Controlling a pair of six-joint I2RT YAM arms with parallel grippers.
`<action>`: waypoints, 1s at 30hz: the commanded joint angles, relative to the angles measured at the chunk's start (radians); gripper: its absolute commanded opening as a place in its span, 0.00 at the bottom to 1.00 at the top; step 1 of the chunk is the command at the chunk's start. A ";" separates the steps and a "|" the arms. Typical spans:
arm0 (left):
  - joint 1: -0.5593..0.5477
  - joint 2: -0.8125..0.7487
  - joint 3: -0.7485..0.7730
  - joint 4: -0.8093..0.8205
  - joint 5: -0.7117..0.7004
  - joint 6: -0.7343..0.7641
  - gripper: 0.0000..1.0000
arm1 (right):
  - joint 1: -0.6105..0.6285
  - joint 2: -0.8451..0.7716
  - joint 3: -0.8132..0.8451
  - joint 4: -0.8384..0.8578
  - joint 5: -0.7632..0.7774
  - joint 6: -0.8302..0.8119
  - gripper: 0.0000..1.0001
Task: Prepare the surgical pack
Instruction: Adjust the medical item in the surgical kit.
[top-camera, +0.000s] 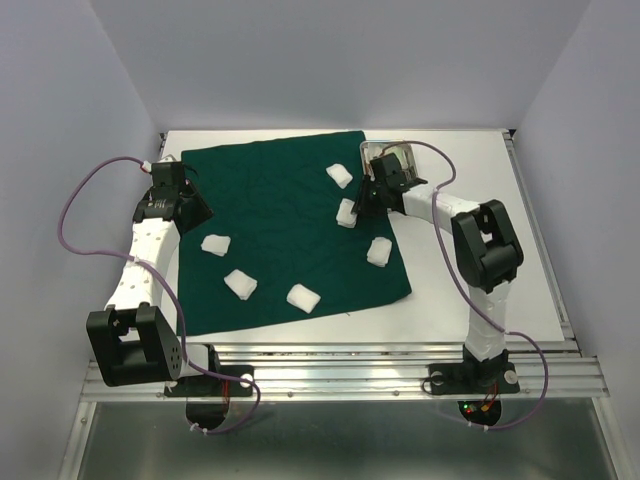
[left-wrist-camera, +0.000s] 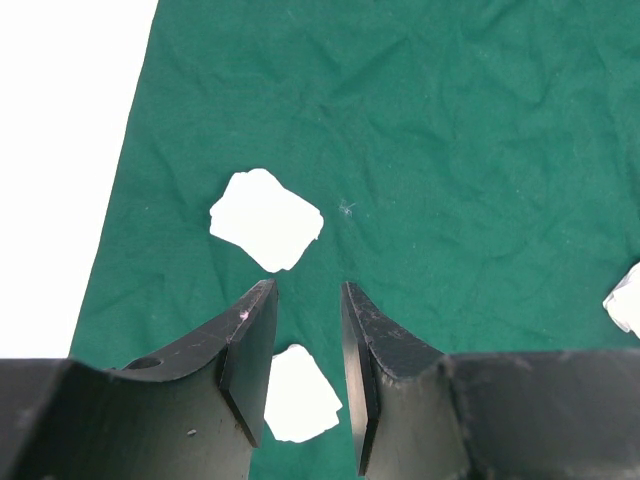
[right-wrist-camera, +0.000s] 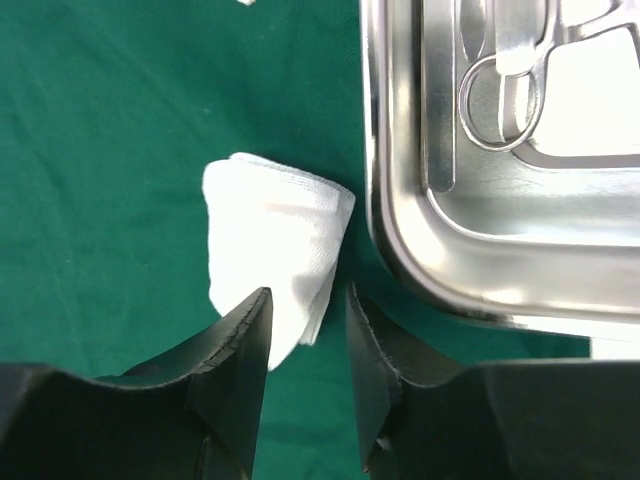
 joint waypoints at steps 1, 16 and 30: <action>-0.004 -0.011 0.018 0.006 -0.002 0.003 0.43 | -0.004 -0.099 0.060 -0.019 0.037 -0.041 0.43; -0.004 -0.020 0.018 0.001 -0.002 0.003 0.43 | 0.041 -0.017 0.313 -0.146 0.156 -0.162 0.41; -0.004 -0.025 0.035 -0.014 -0.016 0.008 0.43 | 0.193 -0.120 0.114 -0.186 -0.302 -0.263 0.52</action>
